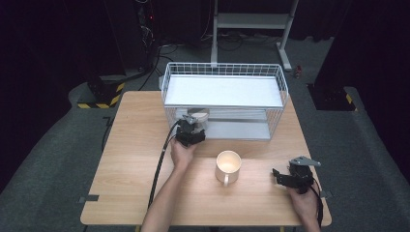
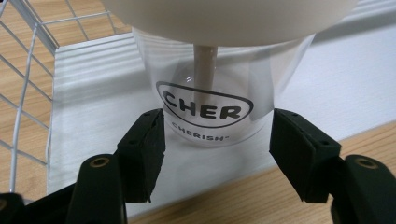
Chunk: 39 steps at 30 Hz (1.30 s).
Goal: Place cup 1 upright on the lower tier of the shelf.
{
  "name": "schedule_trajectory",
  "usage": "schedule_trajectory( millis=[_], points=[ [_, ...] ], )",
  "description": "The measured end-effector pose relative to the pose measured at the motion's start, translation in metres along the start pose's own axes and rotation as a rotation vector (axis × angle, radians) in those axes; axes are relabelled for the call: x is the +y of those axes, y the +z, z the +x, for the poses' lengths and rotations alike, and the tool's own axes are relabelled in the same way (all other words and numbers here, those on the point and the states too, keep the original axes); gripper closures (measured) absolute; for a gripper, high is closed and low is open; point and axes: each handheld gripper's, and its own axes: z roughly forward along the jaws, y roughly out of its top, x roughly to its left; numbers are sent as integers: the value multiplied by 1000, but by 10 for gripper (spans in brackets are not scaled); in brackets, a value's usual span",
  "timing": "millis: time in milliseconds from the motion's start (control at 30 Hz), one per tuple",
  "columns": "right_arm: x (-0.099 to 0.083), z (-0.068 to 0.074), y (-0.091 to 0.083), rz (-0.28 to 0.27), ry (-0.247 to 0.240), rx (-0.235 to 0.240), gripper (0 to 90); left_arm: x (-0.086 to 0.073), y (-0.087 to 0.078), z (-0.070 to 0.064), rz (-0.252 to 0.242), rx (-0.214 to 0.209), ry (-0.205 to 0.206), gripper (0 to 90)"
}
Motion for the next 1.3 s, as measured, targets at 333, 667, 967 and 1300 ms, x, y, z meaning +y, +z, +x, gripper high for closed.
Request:
schedule_trajectory(
  millis=[333,667,967,1300],
  points=[
    [0,0,0,0,0,0,222,5,7,-1,14,9,-8,398],
    [0,0,0,0,-1,1,222,8,10,2,20,22,3,392],
    [0,0,0,0,-1,1,222,12,17,3,35,22,-6,397],
    [0,0,0,0,-1,1,222,13,19,5,33,20,-24,415]
  ],
)
